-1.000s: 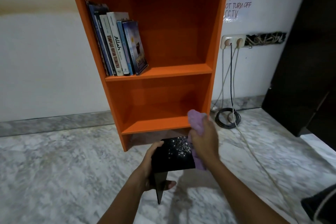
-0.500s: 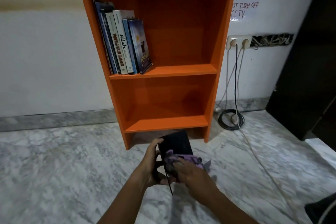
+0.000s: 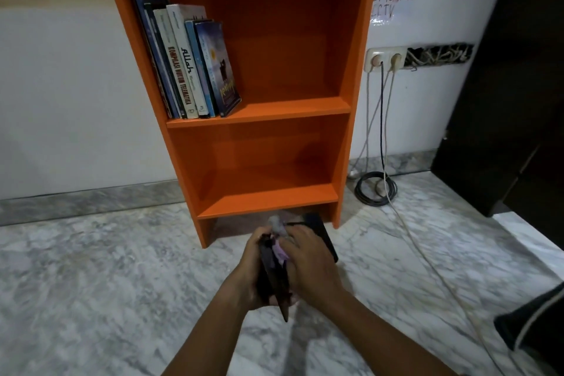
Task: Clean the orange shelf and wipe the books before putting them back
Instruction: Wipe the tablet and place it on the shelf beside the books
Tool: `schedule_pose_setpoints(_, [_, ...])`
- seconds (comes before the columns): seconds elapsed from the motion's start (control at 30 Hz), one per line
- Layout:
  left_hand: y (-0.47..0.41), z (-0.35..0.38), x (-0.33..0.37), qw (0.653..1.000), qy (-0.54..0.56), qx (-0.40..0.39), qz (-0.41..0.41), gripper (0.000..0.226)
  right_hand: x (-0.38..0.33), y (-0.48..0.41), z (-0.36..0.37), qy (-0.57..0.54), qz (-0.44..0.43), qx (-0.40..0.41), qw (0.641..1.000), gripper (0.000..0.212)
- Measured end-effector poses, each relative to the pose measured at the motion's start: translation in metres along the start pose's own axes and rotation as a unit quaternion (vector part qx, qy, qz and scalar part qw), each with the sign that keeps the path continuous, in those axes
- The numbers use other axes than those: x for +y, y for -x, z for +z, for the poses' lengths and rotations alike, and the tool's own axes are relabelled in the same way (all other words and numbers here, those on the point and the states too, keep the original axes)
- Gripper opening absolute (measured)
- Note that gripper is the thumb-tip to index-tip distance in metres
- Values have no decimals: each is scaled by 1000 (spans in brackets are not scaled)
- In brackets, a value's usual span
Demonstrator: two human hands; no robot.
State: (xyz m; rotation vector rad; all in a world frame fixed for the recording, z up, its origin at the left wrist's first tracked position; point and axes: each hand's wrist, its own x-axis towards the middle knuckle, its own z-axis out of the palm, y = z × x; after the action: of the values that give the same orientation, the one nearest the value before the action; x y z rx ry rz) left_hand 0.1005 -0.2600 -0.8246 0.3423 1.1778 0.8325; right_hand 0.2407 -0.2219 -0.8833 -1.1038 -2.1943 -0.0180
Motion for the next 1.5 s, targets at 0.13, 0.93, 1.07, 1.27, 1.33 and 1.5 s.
schedule_pose_setpoints(0.13, [-1, 8, -4, 998, -57, -23, -9, 84, 19, 3, -2, 110, -19, -49, 993, 63])
schedule_pose_setpoints(0.93, [-6, 6, 0, 998, -13, -37, 53, 76, 41, 19, 13, 17, -95, -70, 993, 77])
schedule_pose_setpoints(1.07, [0, 0, 11, 993, 44, -48, 102, 48, 67, 63, 34, -67, -121, -102, 985, 43])
schedule_pose_setpoints(1.27, [-1, -15, 18, 976, 126, 9, 176, 43, 27, 50, 24, -203, 162, 74, 963, 33])
schedule_pose_setpoints(1.33, [-1, -16, 9, 972, 149, -2, 183, 46, -6, 19, 2, -274, 207, 110, 933, 17])
schedule_pose_setpoints(1.5, [-11, -3, -5, 954, 238, -10, 179, 43, -66, -21, -11, -448, 233, -44, 862, 34])
